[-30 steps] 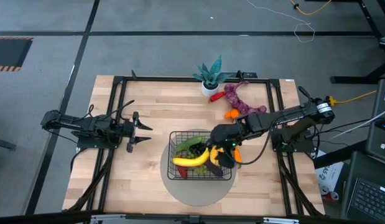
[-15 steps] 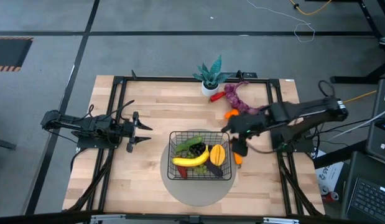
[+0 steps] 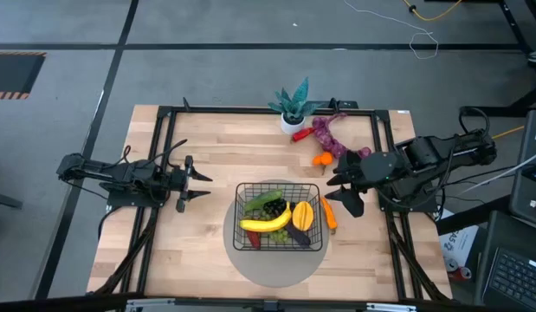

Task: Build produce basket
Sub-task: Put the orange chili pepper into the black wire basket

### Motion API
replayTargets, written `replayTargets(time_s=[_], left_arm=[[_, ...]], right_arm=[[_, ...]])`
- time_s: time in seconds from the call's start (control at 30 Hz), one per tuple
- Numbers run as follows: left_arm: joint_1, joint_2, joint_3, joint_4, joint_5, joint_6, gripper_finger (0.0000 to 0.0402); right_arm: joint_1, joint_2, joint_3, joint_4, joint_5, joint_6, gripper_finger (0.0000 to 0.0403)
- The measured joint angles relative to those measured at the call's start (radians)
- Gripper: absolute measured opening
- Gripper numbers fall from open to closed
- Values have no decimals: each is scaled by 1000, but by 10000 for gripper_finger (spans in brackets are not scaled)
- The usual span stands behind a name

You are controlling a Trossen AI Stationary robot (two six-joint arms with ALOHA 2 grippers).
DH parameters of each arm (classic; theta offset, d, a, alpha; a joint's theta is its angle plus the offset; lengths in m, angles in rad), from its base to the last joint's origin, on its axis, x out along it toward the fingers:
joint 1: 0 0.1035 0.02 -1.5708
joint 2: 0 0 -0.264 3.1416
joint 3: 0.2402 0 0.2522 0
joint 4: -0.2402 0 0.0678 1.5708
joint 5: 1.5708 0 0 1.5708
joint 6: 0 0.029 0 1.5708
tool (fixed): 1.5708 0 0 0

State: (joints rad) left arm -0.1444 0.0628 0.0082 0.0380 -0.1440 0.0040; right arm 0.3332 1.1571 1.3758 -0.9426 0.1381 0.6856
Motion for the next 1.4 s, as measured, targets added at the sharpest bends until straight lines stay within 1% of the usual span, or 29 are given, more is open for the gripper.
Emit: replayTargets(time_s=[0.33, 0.4, 0.57, 0.67, 0.87, 1.0, 1.13, 1.27, 1.4], left_arm=[[0, 0, 0, 0, 0, 0, 188], [0, 0, 0, 0, 0, 0, 188], [0, 0, 0, 0, 0, 0, 188], [0, 0, 0, 0, 0, 0, 188], [0, 0, 0, 0, 0, 0, 188], [0, 0, 0, 0, 0, 0, 188], [0, 0, 0, 0, 0, 0, 188], [0, 0, 0, 0, 0, 0, 188], [0, 0, 0, 0, 0, 0, 188]], right_arm=[[108, -1, 0, 2, 10, -118, 223], [129, -1, 0, 2, 44, -156, 223], [160, -1, 0, 2, 194, -245, 223], [162, -1, 0, -2, 265, -251, 223], [162, 11, -7, -45, 316, -211, 223], [162, 31, -8, -52, 323, -207, 223], [162, 43, -8, -53, 321, -287, 223], [162, 43, -8, -70, 235, -320, 223], [162, 43, -8, -61, 226, -269, 223]])
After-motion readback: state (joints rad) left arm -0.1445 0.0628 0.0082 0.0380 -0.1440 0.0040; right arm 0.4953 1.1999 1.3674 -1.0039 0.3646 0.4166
